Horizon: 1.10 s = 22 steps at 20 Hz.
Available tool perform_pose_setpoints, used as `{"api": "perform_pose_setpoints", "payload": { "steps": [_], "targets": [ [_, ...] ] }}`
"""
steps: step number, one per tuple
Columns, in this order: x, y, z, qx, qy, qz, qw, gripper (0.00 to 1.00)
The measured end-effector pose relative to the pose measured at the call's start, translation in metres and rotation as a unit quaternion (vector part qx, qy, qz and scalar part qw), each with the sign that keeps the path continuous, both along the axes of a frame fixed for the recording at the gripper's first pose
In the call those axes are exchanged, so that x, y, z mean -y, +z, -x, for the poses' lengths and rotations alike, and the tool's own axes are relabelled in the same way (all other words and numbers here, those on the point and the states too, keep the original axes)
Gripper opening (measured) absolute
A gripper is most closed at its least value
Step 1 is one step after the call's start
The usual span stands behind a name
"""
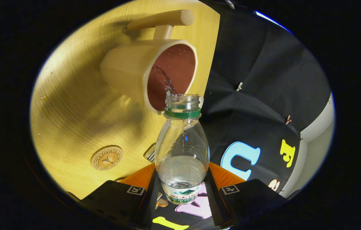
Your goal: Take the bottle from table, then pour the juice into the cup, finally place the bottle on the coaster
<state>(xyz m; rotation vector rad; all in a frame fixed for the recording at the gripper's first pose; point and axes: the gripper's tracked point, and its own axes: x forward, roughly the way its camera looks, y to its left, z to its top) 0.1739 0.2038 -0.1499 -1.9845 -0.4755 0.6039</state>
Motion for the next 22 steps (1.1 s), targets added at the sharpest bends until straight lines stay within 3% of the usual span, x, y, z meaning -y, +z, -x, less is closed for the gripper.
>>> {"api": "perform_pose_setpoints", "payload": {
  "steps": [22],
  "targets": [
    [-0.0068, 0.0037, 0.0091, 0.055, 0.06, 0.074, 0.994, 0.71]
  ]
}}
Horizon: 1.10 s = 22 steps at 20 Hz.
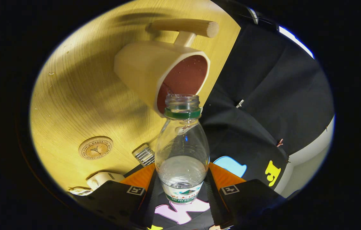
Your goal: Take the bottle from table, then pour the juice into the cup, finally place the bottle on the coaster
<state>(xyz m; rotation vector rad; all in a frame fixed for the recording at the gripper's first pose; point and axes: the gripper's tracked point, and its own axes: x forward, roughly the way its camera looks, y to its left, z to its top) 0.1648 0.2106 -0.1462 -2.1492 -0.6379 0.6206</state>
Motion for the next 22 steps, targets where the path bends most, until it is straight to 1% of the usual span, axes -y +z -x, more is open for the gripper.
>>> {"api": "perform_pose_setpoints", "payload": {
  "steps": [10, 16, 22],
  "targets": [
    [-0.006, 0.013, -0.008, 0.018, 0.011, 0.007, 1.0, 0.71],
    [-0.013, 0.014, 0.0, 0.022, 0.023, 0.009, 0.999, 0.71],
    [-0.005, 0.016, -0.004, 0.02, 0.004, 0.004, 1.0, 0.71]
  ]
}}
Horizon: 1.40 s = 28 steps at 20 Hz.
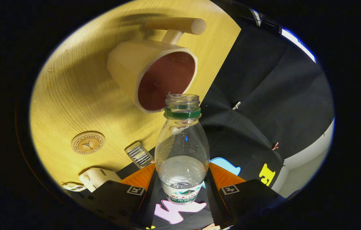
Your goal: Take the bottle from table, then pour the juice into the cup, finally place the bottle on the coaster
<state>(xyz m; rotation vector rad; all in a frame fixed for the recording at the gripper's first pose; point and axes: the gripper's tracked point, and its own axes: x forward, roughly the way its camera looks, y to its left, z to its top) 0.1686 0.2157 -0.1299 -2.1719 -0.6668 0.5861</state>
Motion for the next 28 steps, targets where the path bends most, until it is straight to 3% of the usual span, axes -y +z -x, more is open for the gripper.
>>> {"api": "perform_pose_setpoints", "payload": {
  "steps": [8, 11, 13, 18, 23, 26, 28],
  "targets": [
    [0.029, -0.003, 0.009, -0.078, -0.088, -0.086, 0.989, 0.71],
    [0.044, 0.0, 0.012, -0.129, -0.136, -0.149, 0.971, 0.71],
    [0.056, 0.004, 0.013, -0.172, -0.174, -0.194, 0.95, 0.71],
    [0.078, 0.025, 0.015, -0.268, -0.237, -0.323, 0.876, 0.71],
    [0.093, 0.047, 0.021, -0.378, -0.257, -0.463, 0.759, 0.72],
    [0.107, 0.057, 0.014, -0.406, -0.269, -0.525, 0.699, 0.72],
    [0.117, 0.049, 0.01, -0.44, -0.282, -0.56, 0.643, 0.72]
  ]
}}
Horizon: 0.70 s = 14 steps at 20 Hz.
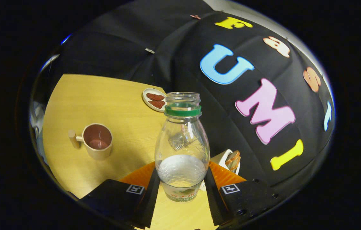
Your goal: Take the bottle from table, then pour the juice into the cup, finally place the bottle on the coaster
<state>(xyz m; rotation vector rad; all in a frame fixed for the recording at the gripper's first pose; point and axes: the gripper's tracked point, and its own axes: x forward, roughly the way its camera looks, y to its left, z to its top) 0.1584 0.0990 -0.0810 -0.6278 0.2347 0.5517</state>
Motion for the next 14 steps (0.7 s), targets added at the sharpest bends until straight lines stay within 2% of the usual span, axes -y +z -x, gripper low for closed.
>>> {"api": "perform_pose_setpoints", "payload": {
  "steps": [4, 9, 12, 14],
  "targets": [
    [0.015, -0.008, -0.022, -0.054, -0.042, -0.098, 0.993, 0.72],
    [0.023, -0.014, -0.037, -0.105, -0.065, -0.231, 0.965, 0.72],
    [0.022, -0.013, -0.043, -0.111, -0.073, -0.263, 0.956, 0.72],
    [0.014, -0.013, -0.049, -0.107, -0.063, -0.278, 0.952, 0.72]
  ]
}}
